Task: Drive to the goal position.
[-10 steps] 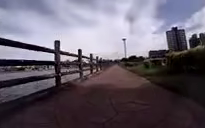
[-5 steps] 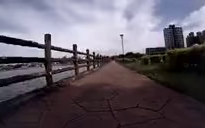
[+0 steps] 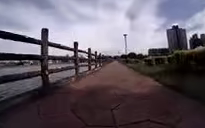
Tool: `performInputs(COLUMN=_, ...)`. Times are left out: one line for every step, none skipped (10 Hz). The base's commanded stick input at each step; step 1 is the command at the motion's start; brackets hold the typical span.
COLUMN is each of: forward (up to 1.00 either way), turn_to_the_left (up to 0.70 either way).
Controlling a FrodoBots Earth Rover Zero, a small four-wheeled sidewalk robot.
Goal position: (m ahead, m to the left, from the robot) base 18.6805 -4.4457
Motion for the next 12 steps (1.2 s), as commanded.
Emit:
performInputs(forward=0.7, turn_to_the_left=-0.24)
performInputs(forward=0.7, turn_to_the_left=-0.24)
performInputs(forward=0.7, turn_to_the_left=-0.24)
performInputs(forward=0.7, turn_to_the_left=-0.12)
performInputs(forward=0.7, turn_to_the_left=0.11)
performInputs(forward=0.7, turn_to_the_left=0.11)
performInputs(forward=0.7, turn_to_the_left=0.11)
performInputs(forward=0.7, turn_to_the_left=0.11)
performInputs(forward=0.7, turn_to_the_left=0.11)
performInputs(forward=0.7, turn_to_the_left=0.11)
performInputs(forward=0.7, turn_to_the_left=0.11)
performInputs(forward=0.7, turn_to_the_left=0.11)
